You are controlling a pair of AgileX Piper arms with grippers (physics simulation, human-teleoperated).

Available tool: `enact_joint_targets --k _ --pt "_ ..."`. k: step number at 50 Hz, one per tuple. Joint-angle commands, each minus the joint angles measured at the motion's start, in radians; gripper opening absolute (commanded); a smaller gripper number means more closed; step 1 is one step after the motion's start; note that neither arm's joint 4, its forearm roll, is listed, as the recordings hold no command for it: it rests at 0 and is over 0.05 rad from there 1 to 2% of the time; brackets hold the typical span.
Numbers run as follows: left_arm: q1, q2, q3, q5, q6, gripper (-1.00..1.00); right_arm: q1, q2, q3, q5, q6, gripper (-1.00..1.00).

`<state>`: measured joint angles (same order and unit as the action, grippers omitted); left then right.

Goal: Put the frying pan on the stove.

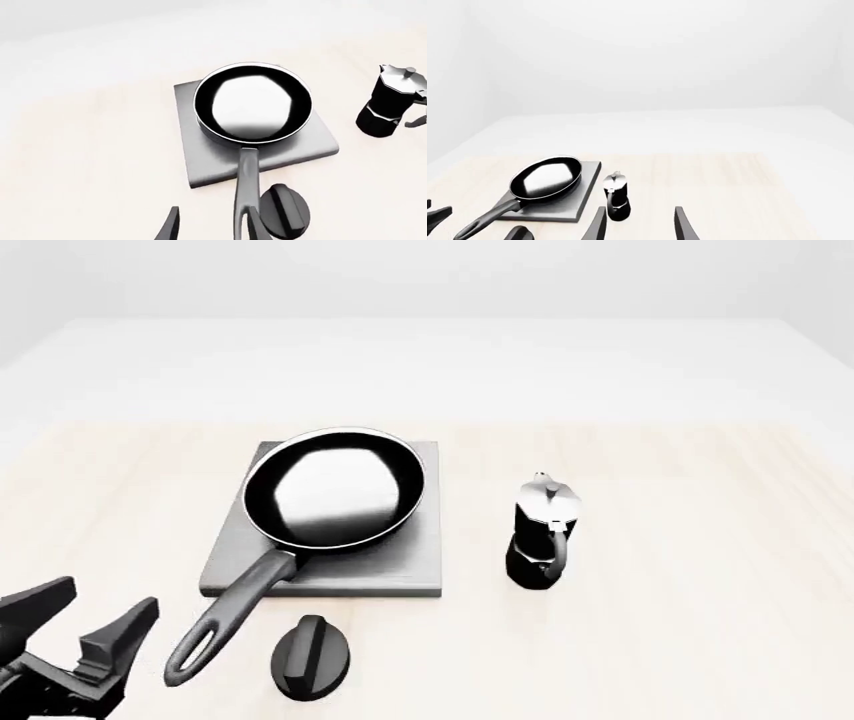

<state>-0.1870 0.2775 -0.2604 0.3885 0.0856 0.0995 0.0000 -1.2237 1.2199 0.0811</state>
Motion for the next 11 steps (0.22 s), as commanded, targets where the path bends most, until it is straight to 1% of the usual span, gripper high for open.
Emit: enact_joint_targets --k 1,3,7,11 --pt "0.070 -0.038 0.015 -0.050 0.003 1.00 0.000 0.000 -0.001 0.000 -0.001 1.00" --pt "0.067 -0.057 0.010 -0.048 -0.014 1.00 -0.001 0.000 -0.001 0.000 -0.001 1.00" --pt "0.081 -0.060 0.032 -0.075 0.000 1.00 -0.001 0.000 0.000 0.000 -0.001 1.00" --pt "0.105 -0.128 0.018 -0.032 0.002 1.00 -0.002 0.000 0.000 0.000 -0.001 1.00"
